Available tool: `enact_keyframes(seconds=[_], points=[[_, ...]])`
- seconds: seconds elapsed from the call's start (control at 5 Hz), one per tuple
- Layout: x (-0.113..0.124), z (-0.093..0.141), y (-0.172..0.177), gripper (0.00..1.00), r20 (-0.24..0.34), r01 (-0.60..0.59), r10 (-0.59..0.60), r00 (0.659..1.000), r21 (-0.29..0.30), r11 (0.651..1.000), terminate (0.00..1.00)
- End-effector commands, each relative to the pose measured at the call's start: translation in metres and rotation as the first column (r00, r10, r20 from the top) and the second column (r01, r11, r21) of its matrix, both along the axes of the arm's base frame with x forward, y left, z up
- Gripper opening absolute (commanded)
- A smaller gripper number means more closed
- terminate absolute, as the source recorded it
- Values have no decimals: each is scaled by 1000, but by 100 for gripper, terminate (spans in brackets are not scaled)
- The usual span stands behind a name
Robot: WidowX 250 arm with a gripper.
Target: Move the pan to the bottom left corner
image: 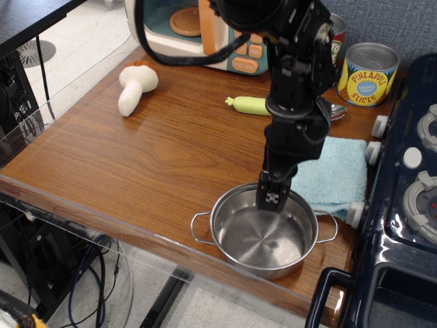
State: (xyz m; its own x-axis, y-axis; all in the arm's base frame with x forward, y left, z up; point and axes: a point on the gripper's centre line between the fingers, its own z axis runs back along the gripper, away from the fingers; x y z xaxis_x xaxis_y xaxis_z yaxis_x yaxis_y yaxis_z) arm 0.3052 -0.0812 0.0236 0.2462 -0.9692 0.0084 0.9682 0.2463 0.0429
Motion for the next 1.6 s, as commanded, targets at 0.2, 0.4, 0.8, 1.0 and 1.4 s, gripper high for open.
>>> enact_keyframes(seconds=[0.2, 0.4, 0.8, 1.0, 1.4], points=[[4, 10, 1, 0, 41, -10, 10, 999, -18, 1000, 0], [1, 9, -4, 0, 34, 5, -5, 999, 6, 1000, 0], [-12, 22, -9, 0, 59, 15, -16, 998, 6, 1000, 0], [-19, 39, 15, 0, 56, -56, 59, 997, -47, 997, 0], [-23, 59, 81, 0, 58, -288, 295, 954, -102, 952, 0]])
